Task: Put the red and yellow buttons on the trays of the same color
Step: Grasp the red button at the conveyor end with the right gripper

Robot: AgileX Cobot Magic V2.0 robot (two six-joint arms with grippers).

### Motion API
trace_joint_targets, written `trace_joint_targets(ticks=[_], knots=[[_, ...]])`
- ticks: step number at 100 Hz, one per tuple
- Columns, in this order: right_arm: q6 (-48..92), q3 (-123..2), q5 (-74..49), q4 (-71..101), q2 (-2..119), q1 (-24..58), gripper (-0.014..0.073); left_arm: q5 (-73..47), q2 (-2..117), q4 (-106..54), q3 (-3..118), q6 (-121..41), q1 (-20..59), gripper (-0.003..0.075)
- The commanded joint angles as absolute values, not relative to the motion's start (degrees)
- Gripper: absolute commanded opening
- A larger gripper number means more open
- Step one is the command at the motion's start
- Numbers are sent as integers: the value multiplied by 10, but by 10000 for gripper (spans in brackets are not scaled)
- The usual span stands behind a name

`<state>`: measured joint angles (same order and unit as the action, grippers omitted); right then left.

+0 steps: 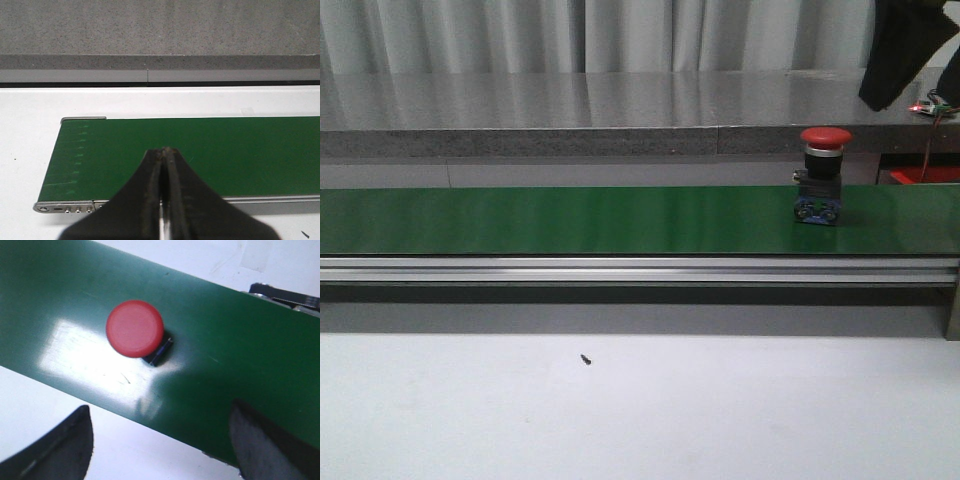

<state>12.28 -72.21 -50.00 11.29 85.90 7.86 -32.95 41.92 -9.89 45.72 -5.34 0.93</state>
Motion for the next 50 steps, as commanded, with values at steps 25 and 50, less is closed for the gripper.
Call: trace_joint_targets(ticks=[25,50], knots=[[130,-738,-444,117,887,81,561,-290,420,-107,472,-53,13,-19],[130,-738,-380,116,939,80,561,-289,420,-107,472,-53,13,-20]])
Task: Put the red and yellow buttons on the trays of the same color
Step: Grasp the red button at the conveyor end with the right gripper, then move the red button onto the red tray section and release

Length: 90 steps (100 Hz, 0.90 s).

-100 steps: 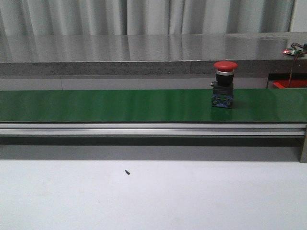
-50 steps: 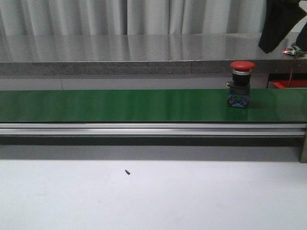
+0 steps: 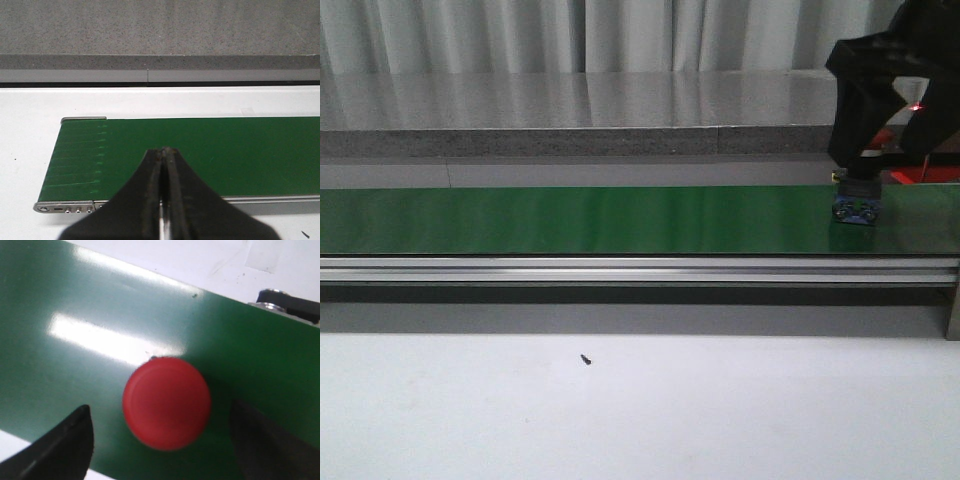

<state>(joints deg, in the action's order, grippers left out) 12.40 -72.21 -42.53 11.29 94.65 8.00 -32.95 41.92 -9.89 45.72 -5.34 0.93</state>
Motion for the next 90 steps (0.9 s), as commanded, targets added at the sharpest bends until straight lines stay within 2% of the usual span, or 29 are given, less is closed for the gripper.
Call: trace_joint_targets(ticks=[1,11,16,21,28,29,38,58,76,90], knots=[[130,-738,-377,116,943,80,561,-289,420,-107,472,-53,13,-20],[130,-738,-359,116,957,76,559,-289,420,-107,472,-53,13,-19],[128,-738,-358,116,960,74,532,-289,420,-107,472,-53,13,-20],[127,-738,-357,116,960,72,456,-289,420,-107,472,-53,13,-20],[125,-738,-357,116,960,69,309,-289,420,-107,472,-53,13,-20],[124,-738,-357,116,960,68,267,-289,420,-107,472,-53,13,-20],[124,-738,-357,116,960,64,162,-289,420,-107,472,-53,13,-20],[124,-756,-368,116,942,37,169,-289,420,-107,472,-53,13,-20],[124,-861,-444,112,934,-23,169,-289,420,-107,472,-53,13,-20],[124,-938,-458,104,944,-75,167,-289,420,-107,472,-53,13,-20]])
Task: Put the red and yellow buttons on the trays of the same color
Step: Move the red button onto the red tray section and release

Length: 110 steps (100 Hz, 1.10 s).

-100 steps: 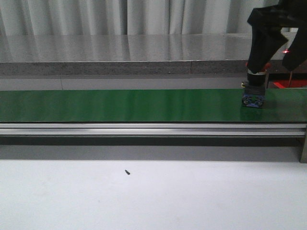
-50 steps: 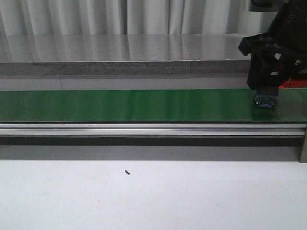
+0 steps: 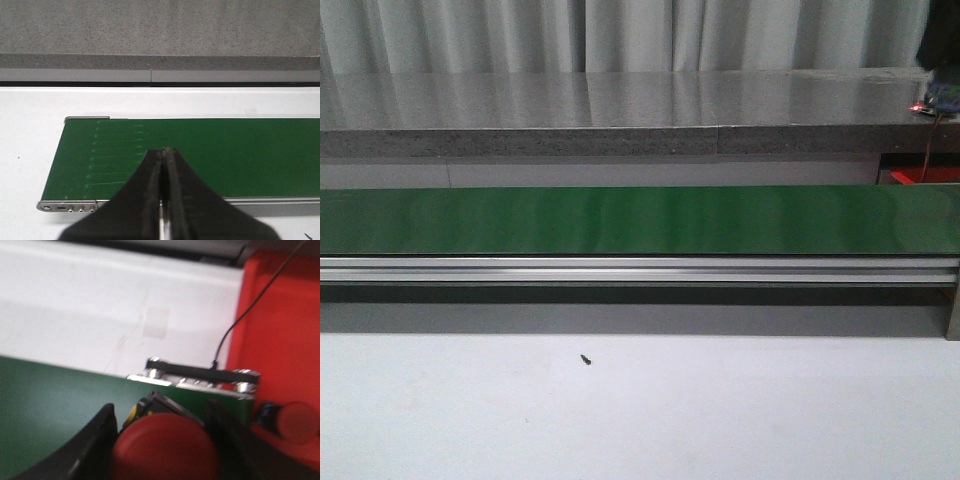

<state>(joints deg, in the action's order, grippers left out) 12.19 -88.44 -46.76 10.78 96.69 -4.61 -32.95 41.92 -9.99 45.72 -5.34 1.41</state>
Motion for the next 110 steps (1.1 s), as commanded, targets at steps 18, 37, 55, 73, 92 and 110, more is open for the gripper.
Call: trace_joint_targets(ticks=[18,37,55,73,92,110], knots=[[124,-1005,-486,100,989,-121,167,-288,420,-107,472,-53,13,-20],[124,-1063,-517,100,1053,-164,167,-284,420,-107,472,-53,13,-20],[124,-1110,-540,100,1112,-186,167,-284,420,-107,472,-53,13,-20],[124,-1131,-529,100,1163,-188,167,-284,420,-107,472,-53,13,-20],[124,-1132,-502,91,1197,-188,167,-284,420,-107,472,-53,13,-20],[124,-1132,-485,81,1214,-188,167,-284,420,-107,472,-53,13,-20]])
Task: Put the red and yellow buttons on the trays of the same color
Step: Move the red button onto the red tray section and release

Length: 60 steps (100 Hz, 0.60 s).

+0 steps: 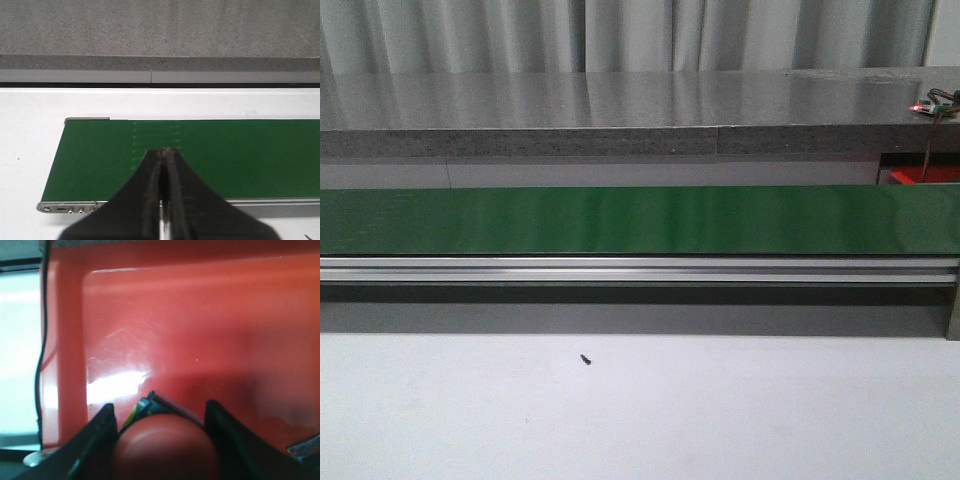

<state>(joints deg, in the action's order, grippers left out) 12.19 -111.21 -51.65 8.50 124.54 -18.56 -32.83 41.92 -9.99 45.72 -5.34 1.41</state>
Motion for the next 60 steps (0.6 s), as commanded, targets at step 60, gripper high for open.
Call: trace_joint_targets(ticks=[60], knots=[[124,-1132,-479,72,1232,-188,475,-290,420,-107,472,-53,13,-20]])
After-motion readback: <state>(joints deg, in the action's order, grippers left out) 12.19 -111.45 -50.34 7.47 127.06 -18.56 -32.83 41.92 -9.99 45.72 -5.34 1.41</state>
